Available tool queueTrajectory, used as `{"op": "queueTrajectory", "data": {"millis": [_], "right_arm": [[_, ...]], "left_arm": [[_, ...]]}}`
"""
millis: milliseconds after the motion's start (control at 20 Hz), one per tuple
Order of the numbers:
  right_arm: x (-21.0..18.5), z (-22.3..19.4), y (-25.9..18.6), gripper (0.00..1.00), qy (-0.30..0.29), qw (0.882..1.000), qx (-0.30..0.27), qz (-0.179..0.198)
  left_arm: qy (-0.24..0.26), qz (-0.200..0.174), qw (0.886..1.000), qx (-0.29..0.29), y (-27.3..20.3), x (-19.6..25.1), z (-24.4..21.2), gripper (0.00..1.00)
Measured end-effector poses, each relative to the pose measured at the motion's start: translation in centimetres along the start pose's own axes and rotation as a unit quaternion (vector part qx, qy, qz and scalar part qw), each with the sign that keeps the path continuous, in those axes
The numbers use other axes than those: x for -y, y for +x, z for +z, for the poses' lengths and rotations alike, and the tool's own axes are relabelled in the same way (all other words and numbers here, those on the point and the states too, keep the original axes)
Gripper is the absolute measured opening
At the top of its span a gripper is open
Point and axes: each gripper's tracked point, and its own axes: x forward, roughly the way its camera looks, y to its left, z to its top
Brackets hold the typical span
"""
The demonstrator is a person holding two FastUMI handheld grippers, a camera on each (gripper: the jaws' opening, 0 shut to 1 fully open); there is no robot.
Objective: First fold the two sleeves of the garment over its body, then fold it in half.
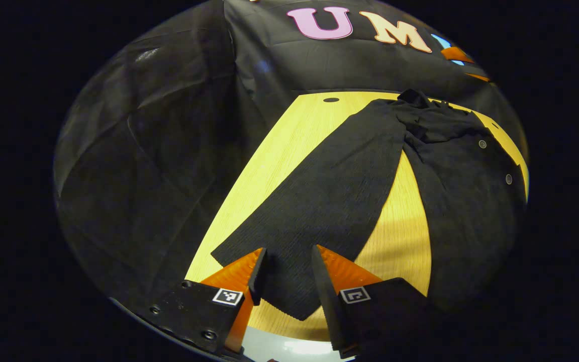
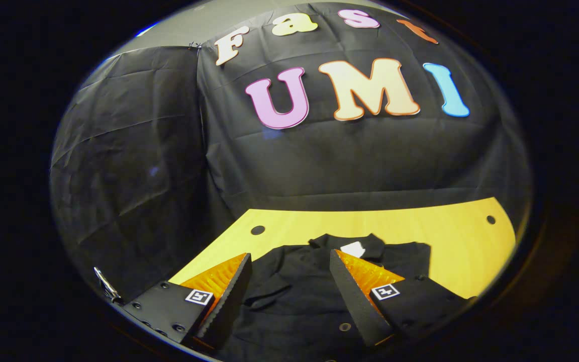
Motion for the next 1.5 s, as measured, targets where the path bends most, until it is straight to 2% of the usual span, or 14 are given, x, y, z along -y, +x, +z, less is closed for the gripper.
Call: {"op": "queueTrajectory", "data": {"millis": [150, 450, 550, 650, 700, 850, 900, 950, 1000, 1050, 1150, 1200, 1300, 1500], "right_arm": [[1.8, 0.1, -2.3, 0.98, 0.012, 1.000, 0.010, -0.018], [4.2, -1.2, -5.2, 0.98, 0.032, 0.998, 0.007, -0.049], [4.5, -1.7, -5.8, 0.98, 0.039, 0.998, 0.005, -0.054], [4.6, -1.9, -6.3, 0.98, 0.050, 0.997, 0.006, -0.055], [4.5, -1.8, -6.5, 0.98, 0.060, 0.997, 0.007, -0.053], [4.6, -1.8, -7.0, 0.98, 0.088, 0.995, 0.012, -0.047], [4.8, -1.8, -7.2, 0.94, 0.091, 0.995, 0.013, -0.050], [5.1, -1.8, -7.5, 0.98, 0.092, 0.994, 0.014, -0.052], [5.3, -1.7, -7.6, 0.94, 0.093, 0.994, 0.016, -0.055], [5.5, -1.8, -7.8, 0.98, 0.092, 0.994, 0.016, -0.057], [5.8, -1.9, -8.2, 0.98, 0.093, 0.994, 0.014, -0.059], [6.0, -1.9, -8.4, 0.98, 0.093, 0.994, 0.013, -0.062], [6.5, -2.1, -9.0, 0.98, 0.093, 0.993, 0.012, -0.066], [7.5, -2.6, -10.5, 0.98, 0.096, 0.992, 0.009, -0.077]], "left_arm": [[-0.013, -0.007, 1.000, 0.005, 0.0, 0.1, 0.0, 0.56], [-0.082, -0.032, 0.996, 0.005, 0.3, 0.1, 0.0, 0.53], [-0.103, -0.038, 0.994, 0.004, 0.4, 0.0, -0.1, 0.58], [-0.104, -0.040, 0.994, 0.005, 0.6, -0.1, 0.0, 0.55], [-0.101, -0.040, 0.994, 0.008, 0.5, -0.1, -0.1, 0.59], [-0.112, -0.041, 0.993, 0.013, 0.5, -0.1, 0.0, 0.58], [-0.115, -0.043, 0.992, 0.012, 0.6, -0.1, -0.2, 0.59], [-0.116, -0.044, 0.992, 0.013, 0.4, -0.1, -0.1, 0.59], [-0.115, -0.048, 0.992, 0.012, 0.5, 0.0, 0.0, 0.58], [-0.118, -0.046, 0.992, 0.012, 0.4, 0.0, 0.1, 0.55], [-0.137, -0.036, 0.990, 0.016, 1.2, -0.3, 0.3, 0.35], [-0.151, -0.032, 0.988, 0.019, 1.3, -0.3, 0.5, 0.15], [-0.158, -0.022, 0.987, 0.009, 1.1, -0.1, 0.3, 0.00], [-0.137, 0.000, 0.991, -0.002, 1.2, -0.2, 0.4, 0.00]]}}
